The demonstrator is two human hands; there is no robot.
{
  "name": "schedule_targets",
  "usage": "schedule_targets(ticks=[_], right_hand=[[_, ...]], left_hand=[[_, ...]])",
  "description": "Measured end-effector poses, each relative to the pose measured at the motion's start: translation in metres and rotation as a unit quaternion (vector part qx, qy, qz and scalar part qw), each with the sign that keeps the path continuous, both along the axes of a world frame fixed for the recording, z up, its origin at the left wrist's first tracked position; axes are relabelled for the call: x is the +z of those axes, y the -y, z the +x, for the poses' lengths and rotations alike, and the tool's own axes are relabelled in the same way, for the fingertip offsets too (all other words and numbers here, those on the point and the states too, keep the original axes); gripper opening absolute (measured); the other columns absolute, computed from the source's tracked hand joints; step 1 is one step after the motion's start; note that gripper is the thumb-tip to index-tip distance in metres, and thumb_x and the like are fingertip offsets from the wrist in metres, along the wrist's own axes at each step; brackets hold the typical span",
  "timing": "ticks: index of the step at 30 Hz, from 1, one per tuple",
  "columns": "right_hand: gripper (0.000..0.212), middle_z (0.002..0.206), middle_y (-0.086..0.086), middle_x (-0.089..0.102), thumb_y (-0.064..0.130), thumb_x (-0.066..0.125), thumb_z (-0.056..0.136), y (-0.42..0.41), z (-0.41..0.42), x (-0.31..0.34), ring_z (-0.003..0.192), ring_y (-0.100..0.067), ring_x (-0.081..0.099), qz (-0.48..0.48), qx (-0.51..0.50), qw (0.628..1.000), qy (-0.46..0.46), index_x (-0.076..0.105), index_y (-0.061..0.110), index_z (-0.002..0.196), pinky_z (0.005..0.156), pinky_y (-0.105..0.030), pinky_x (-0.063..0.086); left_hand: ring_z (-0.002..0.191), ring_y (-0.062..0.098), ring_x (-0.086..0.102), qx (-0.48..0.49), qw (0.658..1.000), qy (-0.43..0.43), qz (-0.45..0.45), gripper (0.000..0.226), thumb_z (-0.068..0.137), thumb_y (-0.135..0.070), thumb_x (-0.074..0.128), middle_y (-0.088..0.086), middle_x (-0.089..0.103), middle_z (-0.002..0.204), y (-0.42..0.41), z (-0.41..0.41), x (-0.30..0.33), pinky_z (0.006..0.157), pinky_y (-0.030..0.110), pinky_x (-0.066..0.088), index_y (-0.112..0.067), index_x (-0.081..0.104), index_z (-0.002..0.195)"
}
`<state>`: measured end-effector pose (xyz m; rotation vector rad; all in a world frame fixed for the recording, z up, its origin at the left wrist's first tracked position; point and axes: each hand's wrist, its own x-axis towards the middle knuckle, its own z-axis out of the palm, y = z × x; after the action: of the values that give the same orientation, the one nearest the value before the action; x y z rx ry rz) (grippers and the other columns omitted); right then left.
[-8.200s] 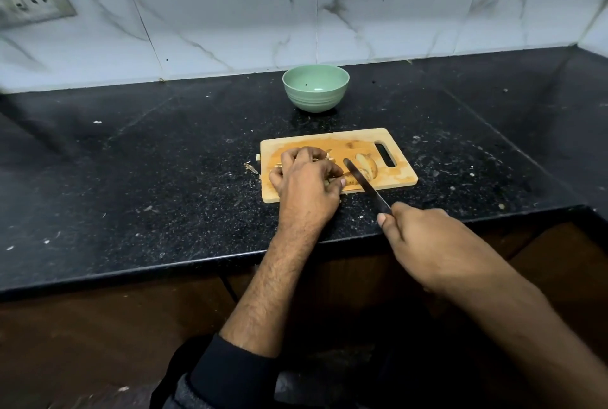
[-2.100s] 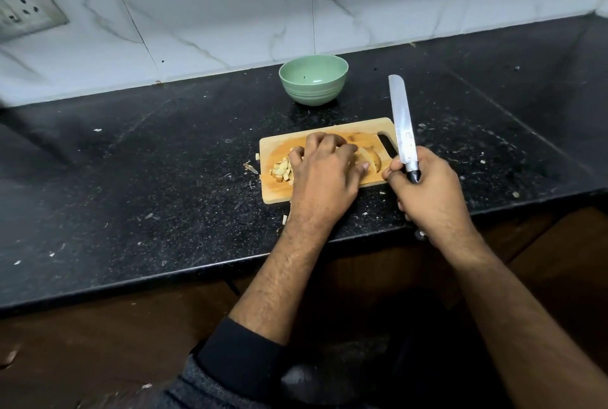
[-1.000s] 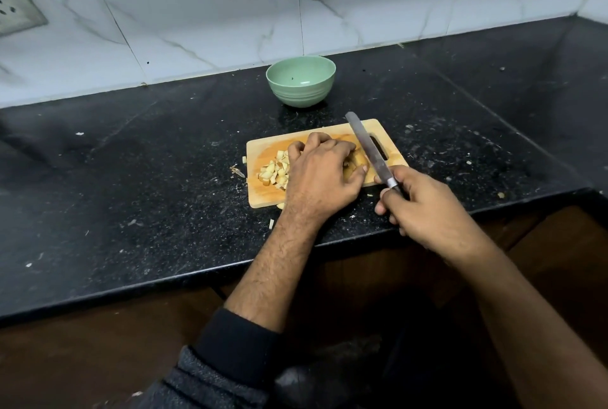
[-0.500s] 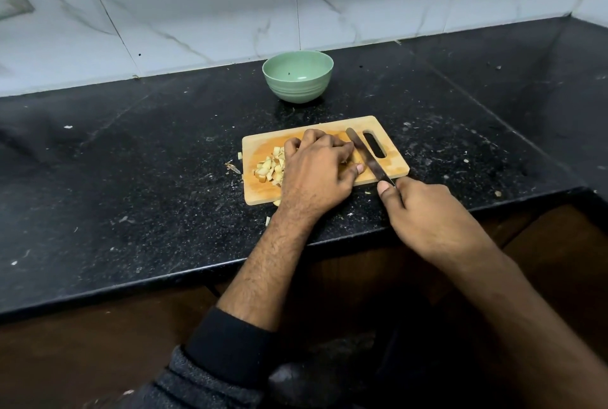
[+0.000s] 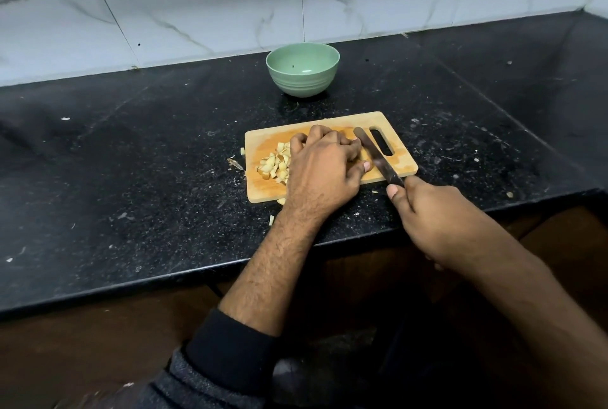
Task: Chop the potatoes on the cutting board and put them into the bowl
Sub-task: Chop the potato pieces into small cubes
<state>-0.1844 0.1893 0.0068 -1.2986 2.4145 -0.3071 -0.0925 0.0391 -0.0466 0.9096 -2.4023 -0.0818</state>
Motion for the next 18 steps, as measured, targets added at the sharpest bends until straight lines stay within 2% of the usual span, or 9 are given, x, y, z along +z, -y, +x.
schedule_targets(ticks=[5,10,13,18], right_hand=[[0.031,0.083,-0.007,0.058,0.047,0.026,0.108,0.004,0.006,-0.001,0.076,-0.027,0.062,0.025,-0.005,0.999,-0.020,0.042,0.020,0.107,0.077,-0.048,0.059],[0.028,0.082,-0.005,0.052,0.044,0.027,0.109,0.009,0.005,0.001,0.074,-0.023,0.057,0.036,0.006,0.998,-0.051,0.041,0.020,0.108,0.073,-0.042,0.057],[0.032,0.085,-0.006,0.050,0.042,0.029,0.109,0.020,0.004,-0.001,0.083,-0.028,0.058,0.046,0.003,0.997,-0.062,0.046,0.016,0.118,0.079,-0.044,0.056],[0.031,0.092,-0.011,0.046,0.033,0.036,0.109,0.037,0.005,0.002,0.092,-0.034,0.062,0.069,0.003,0.996,-0.063,0.046,0.014,0.131,0.082,-0.047,0.058]], left_hand=[[0.118,0.018,0.045,-0.001,1.000,0.001,-0.005,0.037,0.091,-0.051,0.061,-0.008,0.064,0.113,0.000,0.000,-0.001,0.099,0.044,0.025,-0.029,0.072,0.118],[0.117,0.017,0.043,-0.005,1.000,0.008,0.005,0.037,0.091,-0.051,0.061,-0.009,0.061,0.114,0.002,-0.001,-0.001,0.100,0.042,0.023,-0.031,0.071,0.120],[0.119,0.017,0.043,-0.009,1.000,0.011,0.015,0.037,0.091,-0.051,0.061,-0.008,0.061,0.116,0.004,0.000,0.000,0.104,0.044,0.024,-0.031,0.071,0.120],[0.121,0.017,0.043,-0.005,1.000,0.022,0.011,0.036,0.091,-0.051,0.062,-0.008,0.062,0.117,0.004,0.000,0.000,0.106,0.046,0.025,-0.032,0.071,0.120]])
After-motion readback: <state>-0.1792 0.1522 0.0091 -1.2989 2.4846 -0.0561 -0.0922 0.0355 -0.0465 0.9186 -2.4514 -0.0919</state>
